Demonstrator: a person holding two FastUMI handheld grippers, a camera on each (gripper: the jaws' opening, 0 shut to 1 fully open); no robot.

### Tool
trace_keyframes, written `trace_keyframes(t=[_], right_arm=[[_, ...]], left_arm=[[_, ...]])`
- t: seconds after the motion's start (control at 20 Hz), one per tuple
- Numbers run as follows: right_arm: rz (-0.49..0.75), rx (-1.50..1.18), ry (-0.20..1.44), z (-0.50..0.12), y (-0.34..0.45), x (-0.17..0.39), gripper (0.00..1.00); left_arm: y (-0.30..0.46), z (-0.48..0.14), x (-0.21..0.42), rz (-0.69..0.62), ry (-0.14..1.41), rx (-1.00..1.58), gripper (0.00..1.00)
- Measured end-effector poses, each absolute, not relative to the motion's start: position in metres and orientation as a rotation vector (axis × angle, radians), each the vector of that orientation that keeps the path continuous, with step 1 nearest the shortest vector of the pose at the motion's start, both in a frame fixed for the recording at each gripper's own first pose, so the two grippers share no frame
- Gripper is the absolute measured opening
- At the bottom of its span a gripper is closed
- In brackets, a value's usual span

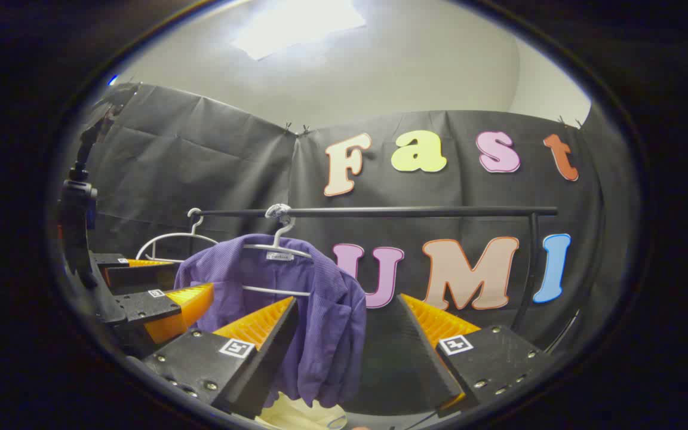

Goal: Grasp the clothes on the hanger with both hands and then place them into the laundry hamper below.

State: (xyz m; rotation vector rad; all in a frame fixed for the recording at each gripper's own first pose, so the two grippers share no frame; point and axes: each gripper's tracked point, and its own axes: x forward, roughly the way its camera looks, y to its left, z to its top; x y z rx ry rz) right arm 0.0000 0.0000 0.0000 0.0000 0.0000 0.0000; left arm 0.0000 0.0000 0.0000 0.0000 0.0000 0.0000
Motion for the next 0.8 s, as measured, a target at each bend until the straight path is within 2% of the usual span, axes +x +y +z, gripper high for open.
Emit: trace_keyframes(t=[0.05, 0.2, 0.25, 0.75, 0.8], right_arm=[[0.007, 0.004, 0.003, -0.002, -0.001, 0.004, 0.94], [0.036, 0.003, 0.005, -0.008, 0.002, 0.019, 0.96], [0.051, 0.005, 0.004, -0.01, 0.004, 0.024, 0.94], [0.146, 0.018, 0.034, -0.046, 0.018, 0.099, 0.94], [0.151, 0.019, 0.037, -0.05, 0.02, 0.106, 0.96]], left_arm=[[0.0, -0.002, 0.001, 0.01, 0.006, 0.003, 0.96], [0.001, -0.009, 0.009, 0.052, 0.018, 0.029, 0.97], [0.002, -0.012, 0.013, 0.066, 0.021, 0.039, 0.98], [0.026, -0.035, 0.055, 0.259, 0.035, 0.087, 0.99], [0.03, -0.037, 0.059, 0.281, 0.034, 0.094, 0.97]])
